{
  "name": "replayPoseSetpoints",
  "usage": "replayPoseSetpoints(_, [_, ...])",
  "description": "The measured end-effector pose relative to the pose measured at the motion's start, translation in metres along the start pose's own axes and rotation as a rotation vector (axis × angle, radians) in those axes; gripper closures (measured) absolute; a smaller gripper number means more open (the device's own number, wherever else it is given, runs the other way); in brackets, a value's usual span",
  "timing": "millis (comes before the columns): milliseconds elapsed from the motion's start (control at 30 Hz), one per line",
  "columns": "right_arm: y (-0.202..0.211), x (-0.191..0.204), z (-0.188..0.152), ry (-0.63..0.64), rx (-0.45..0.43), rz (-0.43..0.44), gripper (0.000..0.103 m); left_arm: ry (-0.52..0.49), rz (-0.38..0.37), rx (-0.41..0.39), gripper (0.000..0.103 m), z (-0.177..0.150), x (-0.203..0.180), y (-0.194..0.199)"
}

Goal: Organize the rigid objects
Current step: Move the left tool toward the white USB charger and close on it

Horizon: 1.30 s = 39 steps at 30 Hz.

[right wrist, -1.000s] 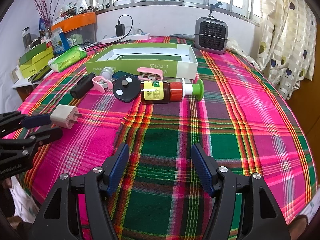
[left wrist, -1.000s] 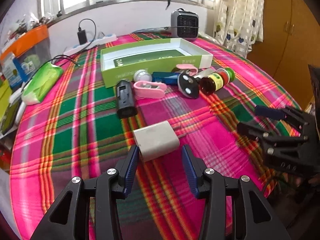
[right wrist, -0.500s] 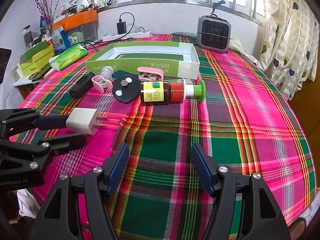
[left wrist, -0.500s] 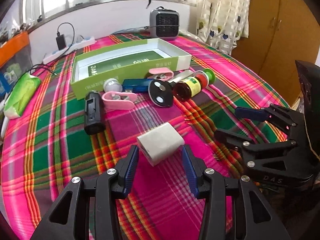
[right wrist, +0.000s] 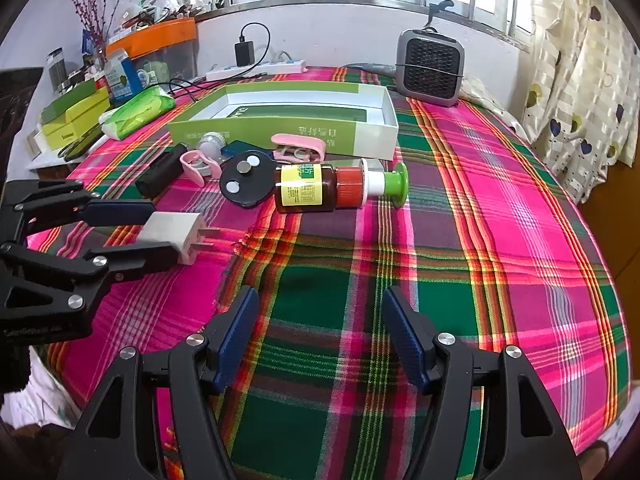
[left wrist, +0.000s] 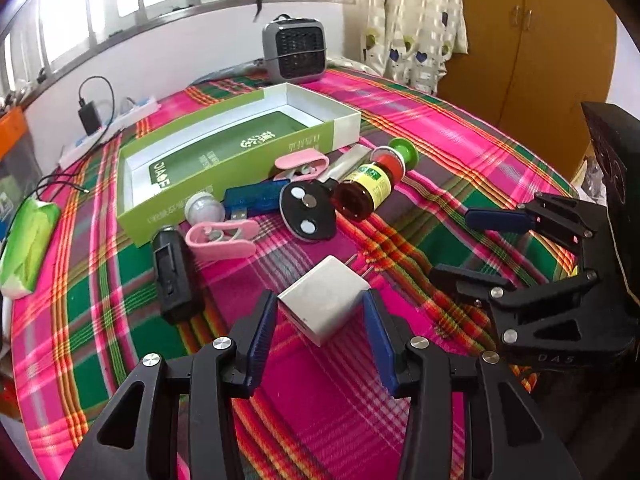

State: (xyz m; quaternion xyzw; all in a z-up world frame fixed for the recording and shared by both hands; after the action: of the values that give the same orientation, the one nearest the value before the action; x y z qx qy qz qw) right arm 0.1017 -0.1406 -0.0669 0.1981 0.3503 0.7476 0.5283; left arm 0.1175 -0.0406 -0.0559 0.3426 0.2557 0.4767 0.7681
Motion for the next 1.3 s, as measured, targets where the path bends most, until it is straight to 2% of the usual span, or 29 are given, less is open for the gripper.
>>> replayPoseSetpoints(300, [-0.002,-0.003,0.002,0.005,0.008,0.004,0.038,-0.072,-0.04,0.039,0.06,0.006,-0.012,-0.013])
replayPoseSetpoints(567, [-0.003,-0.007,0.002,0.011,0.007,0.014,0.038,-0.062,-0.059,0.04,0.06,0.009,-0.015,-0.015])
replayPoseSetpoints(800, [-0.008,-0.026,0.009,-0.046,0.002,0.027,0.038,-0.046,-0.056,0.046,0.06,0.012,-0.016,-0.022])
replayPoseSetpoints(1033, [-0.003,-0.052,0.028,-0.091,-0.05,0.007,0.038,-0.063,-0.095,0.048,0.06,0.012,-0.029,-0.022])
replayPoseSetpoints(1300, [-0.008,-0.07,0.026,-0.141,-0.037,0.006,0.038,-0.116,-0.123,0.058,0.06,0.01,-0.051,-0.022])
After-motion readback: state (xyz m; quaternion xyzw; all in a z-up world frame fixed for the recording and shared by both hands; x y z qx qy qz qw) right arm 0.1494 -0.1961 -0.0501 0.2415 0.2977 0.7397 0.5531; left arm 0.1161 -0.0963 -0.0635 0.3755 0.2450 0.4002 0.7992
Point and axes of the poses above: each gripper's, at about its wrist camera, not at the fingertips, and y roughly against the way its jaws point, x to its left, z to its top, the point moved 9 cm from there along -y, roughly the way its jaws point, and after that the axes turned 7 degrees about y, right-handed, at the moved point
